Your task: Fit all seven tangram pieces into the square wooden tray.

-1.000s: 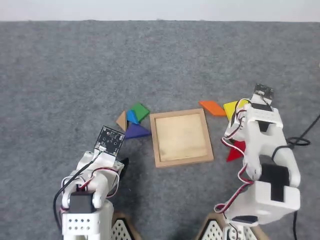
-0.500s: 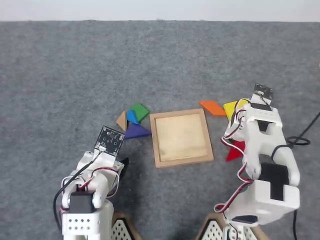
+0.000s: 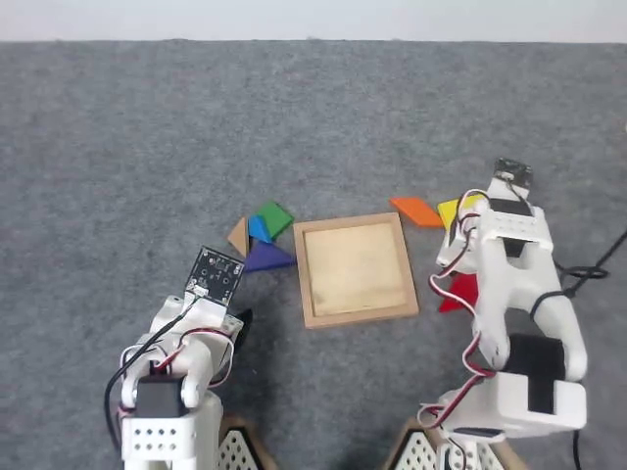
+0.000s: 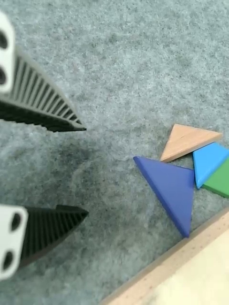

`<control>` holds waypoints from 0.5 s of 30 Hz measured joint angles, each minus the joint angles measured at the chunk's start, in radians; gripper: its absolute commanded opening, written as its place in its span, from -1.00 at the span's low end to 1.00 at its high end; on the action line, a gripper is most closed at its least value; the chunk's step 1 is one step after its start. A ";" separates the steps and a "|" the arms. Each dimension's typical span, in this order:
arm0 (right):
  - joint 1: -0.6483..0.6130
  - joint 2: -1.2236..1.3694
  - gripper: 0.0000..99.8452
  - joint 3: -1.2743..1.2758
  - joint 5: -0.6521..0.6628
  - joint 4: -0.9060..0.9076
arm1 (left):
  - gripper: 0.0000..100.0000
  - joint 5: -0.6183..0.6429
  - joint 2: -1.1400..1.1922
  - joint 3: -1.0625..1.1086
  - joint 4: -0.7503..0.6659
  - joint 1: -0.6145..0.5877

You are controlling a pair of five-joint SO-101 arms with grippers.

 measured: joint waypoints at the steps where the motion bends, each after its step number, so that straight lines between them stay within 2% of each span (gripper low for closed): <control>1: -0.009 0.000 -0.49 0.000 0.000 0.000 | -0.51 0.000 0.000 0.000 0.000 0.000; 4: -0.017 0.000 -0.46 0.000 0.000 0.017 | -0.51 0.000 0.000 0.000 0.000 0.000; 10: 0.000 0.000 -0.20 0.000 0.000 0.023 | -0.51 0.000 0.000 0.000 0.000 0.000; 15: -0.003 0.000 -0.31 0.000 0.000 0.023 | -0.51 0.000 0.000 0.000 0.000 0.000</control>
